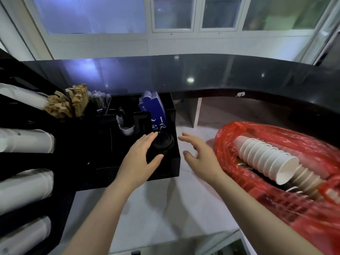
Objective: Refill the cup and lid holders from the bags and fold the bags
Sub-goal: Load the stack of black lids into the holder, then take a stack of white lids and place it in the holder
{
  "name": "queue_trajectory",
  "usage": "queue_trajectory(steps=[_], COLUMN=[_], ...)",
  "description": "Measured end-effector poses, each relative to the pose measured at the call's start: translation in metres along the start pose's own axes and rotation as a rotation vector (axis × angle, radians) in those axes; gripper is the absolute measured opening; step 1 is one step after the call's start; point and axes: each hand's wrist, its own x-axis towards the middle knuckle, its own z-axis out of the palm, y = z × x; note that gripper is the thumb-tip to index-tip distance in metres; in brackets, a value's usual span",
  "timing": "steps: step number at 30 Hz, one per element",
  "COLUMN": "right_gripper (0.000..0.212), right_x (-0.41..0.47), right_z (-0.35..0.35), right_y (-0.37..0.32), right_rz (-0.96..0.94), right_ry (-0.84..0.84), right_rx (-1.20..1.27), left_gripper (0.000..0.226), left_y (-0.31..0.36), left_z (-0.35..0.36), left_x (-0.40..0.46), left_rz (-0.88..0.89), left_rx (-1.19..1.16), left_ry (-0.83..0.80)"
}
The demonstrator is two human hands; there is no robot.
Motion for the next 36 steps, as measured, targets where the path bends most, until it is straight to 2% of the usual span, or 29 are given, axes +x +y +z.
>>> queue_trajectory(steps=[4,9,17,23,28,33,36], right_gripper=[0.047,0.043,0.055,0.050,0.033,0.057,0.058], right_x=[-0.035,-0.098,-0.239,-0.339,-0.388,-0.407,-0.414], right_z=[-0.024,-0.069,-0.163,-0.205,-0.230,-0.251,-0.264], right_y=[-0.009,-0.007,0.008,0.035,0.065,0.095,0.109], right_rz=[0.079,0.171,0.347,0.586,0.751,0.887,0.977], right_ry=[0.141,0.411,0.802,1.018,0.978,0.755,0.747], right_rx=[0.062,0.084,-0.143,-0.377,-0.513,-0.442,-0.320], left_gripper=[0.060,0.054,0.047,0.047,0.043,0.043,0.040], left_y=[0.015,0.049,0.127,0.173,0.213,0.260,0.287], left_z=[0.007,0.043,0.107,0.152,0.194,0.236,0.257], left_x=[-0.003,-0.003,-0.015,-0.019,-0.034,-0.057,-0.073], left_rz=[0.055,0.126,0.328,0.371,0.406,0.438,0.542], left_rx=[-0.145,-0.290,-0.416,-0.399,-0.436,-0.530,-0.499], left_ry=[-0.048,-0.178,-0.376,-0.454,-0.541,-0.623,-0.660])
